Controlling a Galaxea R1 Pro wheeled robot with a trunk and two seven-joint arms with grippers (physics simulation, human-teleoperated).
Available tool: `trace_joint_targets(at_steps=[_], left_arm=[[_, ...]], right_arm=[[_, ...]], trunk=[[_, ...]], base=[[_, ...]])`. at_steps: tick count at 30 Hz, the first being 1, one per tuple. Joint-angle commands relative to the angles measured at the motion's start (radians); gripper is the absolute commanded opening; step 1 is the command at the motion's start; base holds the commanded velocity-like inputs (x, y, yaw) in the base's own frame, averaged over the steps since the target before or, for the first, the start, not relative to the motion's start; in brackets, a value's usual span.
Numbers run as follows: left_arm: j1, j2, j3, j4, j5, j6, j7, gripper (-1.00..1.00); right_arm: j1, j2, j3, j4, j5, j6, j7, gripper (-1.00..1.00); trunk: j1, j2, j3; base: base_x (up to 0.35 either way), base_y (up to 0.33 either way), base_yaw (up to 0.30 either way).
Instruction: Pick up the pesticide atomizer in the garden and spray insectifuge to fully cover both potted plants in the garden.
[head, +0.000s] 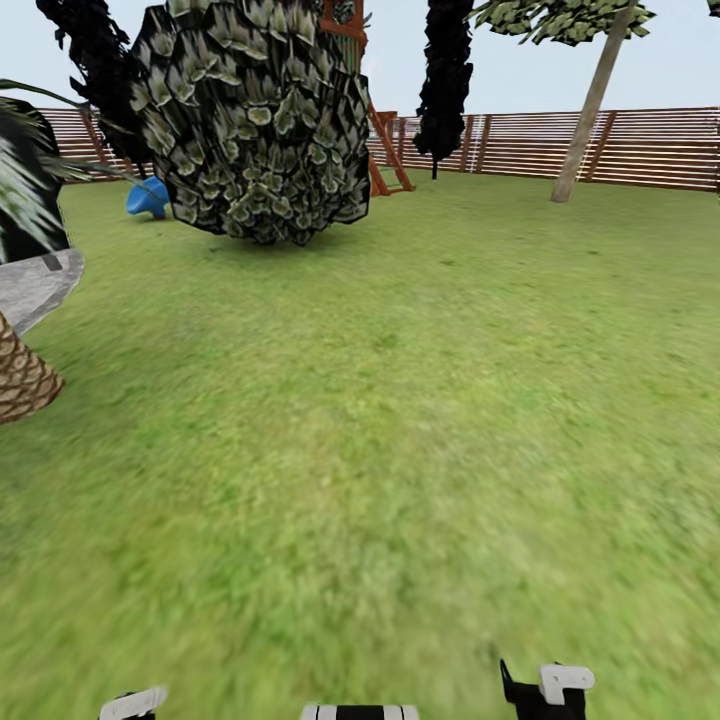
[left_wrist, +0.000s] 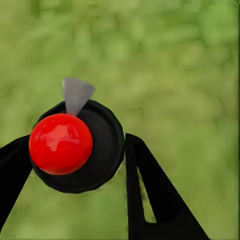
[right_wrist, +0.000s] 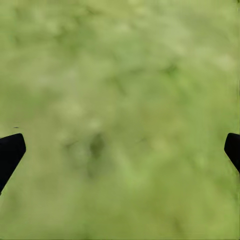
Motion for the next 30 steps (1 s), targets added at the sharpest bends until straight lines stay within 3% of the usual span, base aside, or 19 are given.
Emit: trace_joint_targets(at_steps=[1, 10, 30], left_arm=[[-0.001, 0.0, 0.009, 0.001, -0.005, -0.003, -0.007, -1.0], [-0.001, -0.002, 0.007, 0.001, -0.005, -0.003, -0.007, -1.0], [-0.001, -0.002, 0.009, 0.001, -0.004, -0.002, -0.006, -1.0]], right_arm=[[-0.001, 0.001, -0.005, 0.001, 0.011, -0.003, -0.003, 1.0], [-0.001, 0.009, -0.001, 0.002, 0.014, -0.003, 0.002, 1.0], [-0.001, 0.009, -0.001, 0.002, 0.014, -0.003, 0.003, 1.0]], trunk=[[0.0, 0.0, -0.001], [0.0, 0.0, -0.001], [0.0, 0.0, -0.001]], base=[[0.34, 0.0, -0.031], [0.34, 0.0, 0.035], [0.34, 0.0, 0.272]])
